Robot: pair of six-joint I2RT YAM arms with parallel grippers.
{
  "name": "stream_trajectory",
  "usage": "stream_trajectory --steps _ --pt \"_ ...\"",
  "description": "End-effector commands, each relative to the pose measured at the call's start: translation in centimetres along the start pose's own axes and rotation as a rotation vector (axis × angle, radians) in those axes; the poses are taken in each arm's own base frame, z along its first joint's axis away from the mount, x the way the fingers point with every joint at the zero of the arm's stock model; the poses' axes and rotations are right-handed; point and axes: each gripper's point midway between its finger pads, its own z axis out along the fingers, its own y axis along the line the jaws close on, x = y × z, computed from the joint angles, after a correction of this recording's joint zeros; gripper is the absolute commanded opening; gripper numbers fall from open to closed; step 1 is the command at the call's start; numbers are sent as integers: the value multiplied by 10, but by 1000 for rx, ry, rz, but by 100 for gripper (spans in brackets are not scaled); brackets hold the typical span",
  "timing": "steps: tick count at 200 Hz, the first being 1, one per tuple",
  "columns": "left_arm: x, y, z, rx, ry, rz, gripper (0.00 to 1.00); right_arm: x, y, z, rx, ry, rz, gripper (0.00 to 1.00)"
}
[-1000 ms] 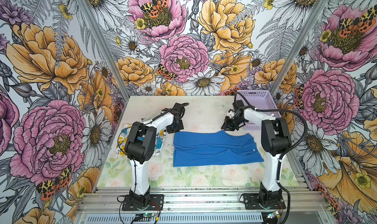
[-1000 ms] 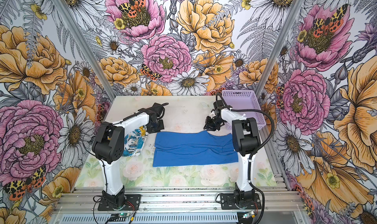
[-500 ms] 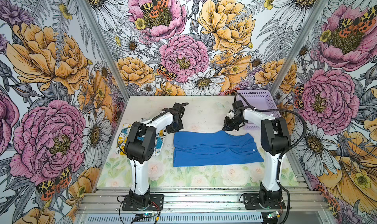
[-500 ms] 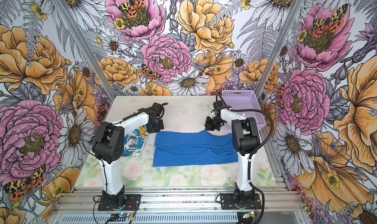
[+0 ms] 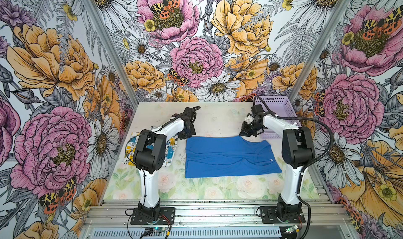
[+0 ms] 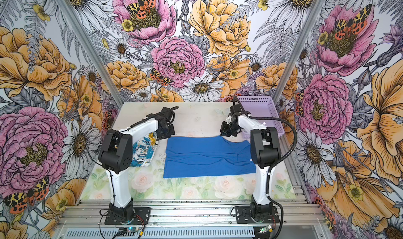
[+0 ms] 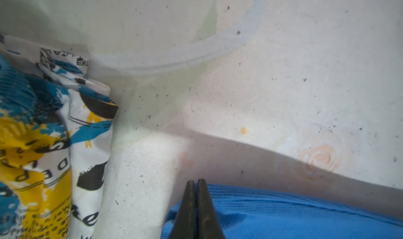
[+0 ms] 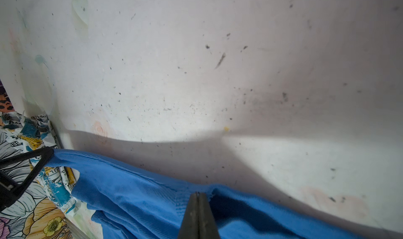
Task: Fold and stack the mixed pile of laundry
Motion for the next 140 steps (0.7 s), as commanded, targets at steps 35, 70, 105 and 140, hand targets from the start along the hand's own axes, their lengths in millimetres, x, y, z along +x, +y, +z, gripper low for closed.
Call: stream_trajectory --steps 35,70,105,140 --pt "-15 -1 10 21 -24 -23 0 -13 -4 -22 12 -77 -20 0" --pt "-20 -7 9 38 -40 -19 0 -14 1 -22 -5 -83 -30 0" --pt "-17 -15 7 87 -50 -24 0 -9 3 -26 -24 -82 -28 0" --pt "-40 -32 10 131 -72 13 0 -36 7 -31 -53 -120 -30 0"
